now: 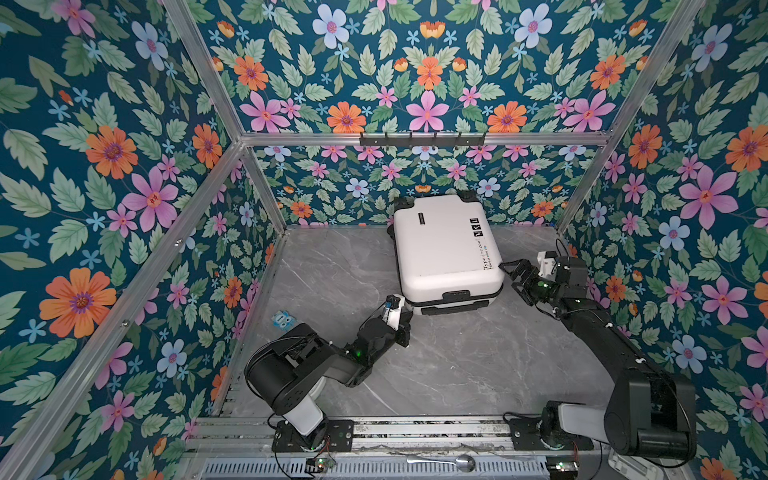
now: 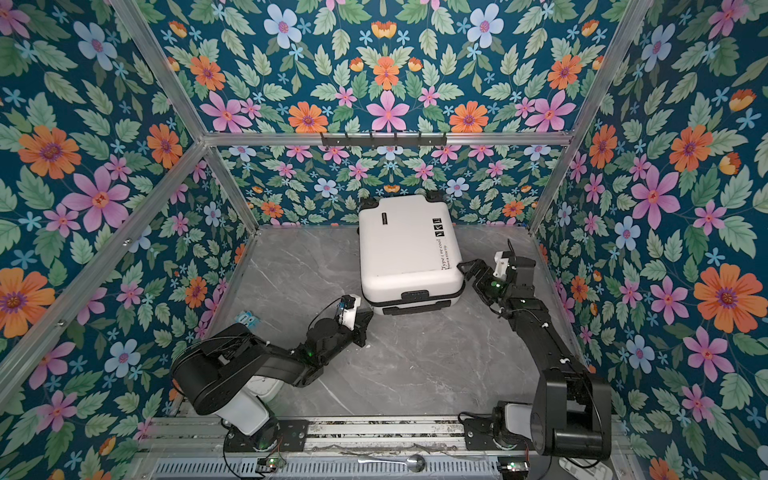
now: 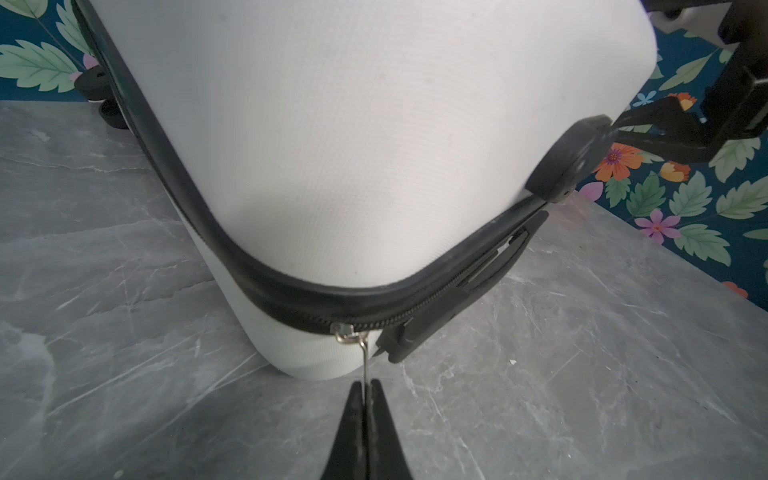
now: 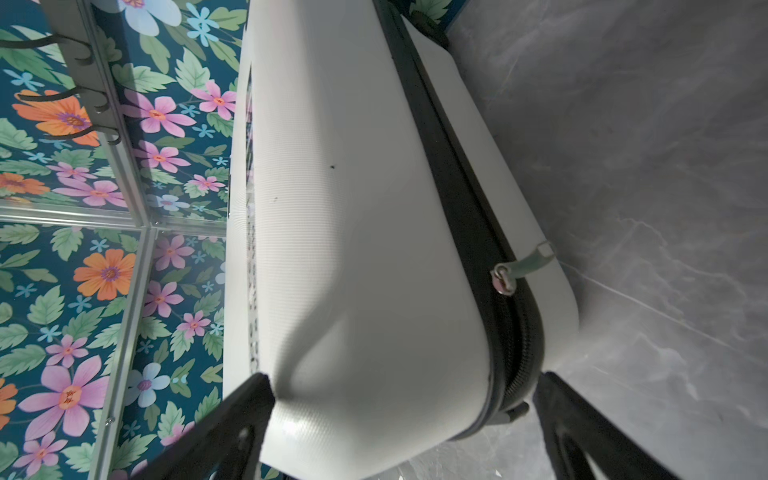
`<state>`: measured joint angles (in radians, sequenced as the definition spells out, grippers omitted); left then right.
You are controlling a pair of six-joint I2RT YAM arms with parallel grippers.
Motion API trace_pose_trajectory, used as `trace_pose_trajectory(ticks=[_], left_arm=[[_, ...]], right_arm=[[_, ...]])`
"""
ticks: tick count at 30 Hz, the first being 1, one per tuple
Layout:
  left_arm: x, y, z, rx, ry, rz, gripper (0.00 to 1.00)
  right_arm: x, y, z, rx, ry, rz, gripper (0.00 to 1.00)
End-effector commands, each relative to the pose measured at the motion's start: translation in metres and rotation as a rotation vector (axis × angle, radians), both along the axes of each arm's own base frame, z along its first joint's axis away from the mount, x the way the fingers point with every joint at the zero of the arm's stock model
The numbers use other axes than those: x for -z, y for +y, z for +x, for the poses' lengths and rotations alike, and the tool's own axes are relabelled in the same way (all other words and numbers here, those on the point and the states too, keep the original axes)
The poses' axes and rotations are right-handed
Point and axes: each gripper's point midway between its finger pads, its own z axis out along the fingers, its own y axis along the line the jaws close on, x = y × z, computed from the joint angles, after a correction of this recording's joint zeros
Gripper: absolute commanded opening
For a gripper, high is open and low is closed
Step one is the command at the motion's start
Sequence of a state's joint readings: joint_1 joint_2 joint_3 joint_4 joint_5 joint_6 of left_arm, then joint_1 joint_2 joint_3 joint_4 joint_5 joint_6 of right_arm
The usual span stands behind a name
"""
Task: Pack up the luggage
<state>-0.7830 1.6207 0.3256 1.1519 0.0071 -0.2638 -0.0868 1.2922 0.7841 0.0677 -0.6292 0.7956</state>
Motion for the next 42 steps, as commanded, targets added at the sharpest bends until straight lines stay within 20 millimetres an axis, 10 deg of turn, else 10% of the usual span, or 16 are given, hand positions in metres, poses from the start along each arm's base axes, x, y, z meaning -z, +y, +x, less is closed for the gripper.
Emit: trace_pose_trajectory(ticks=[1, 42], left_arm=[[-0.011, -0.009, -0.005, 0.058, -0.023, -0.031, 0.00], [-0.043, -0.060, -0.035, 0.231, -0.047, -0.019, 0.00]], right_arm=[[-0.015, 0.009, 0.008, -0.052, -0.092, 0.047, 0.99], [0.027, 0.054, -0.001, -0.101, -0.022, 0.140, 0.99]])
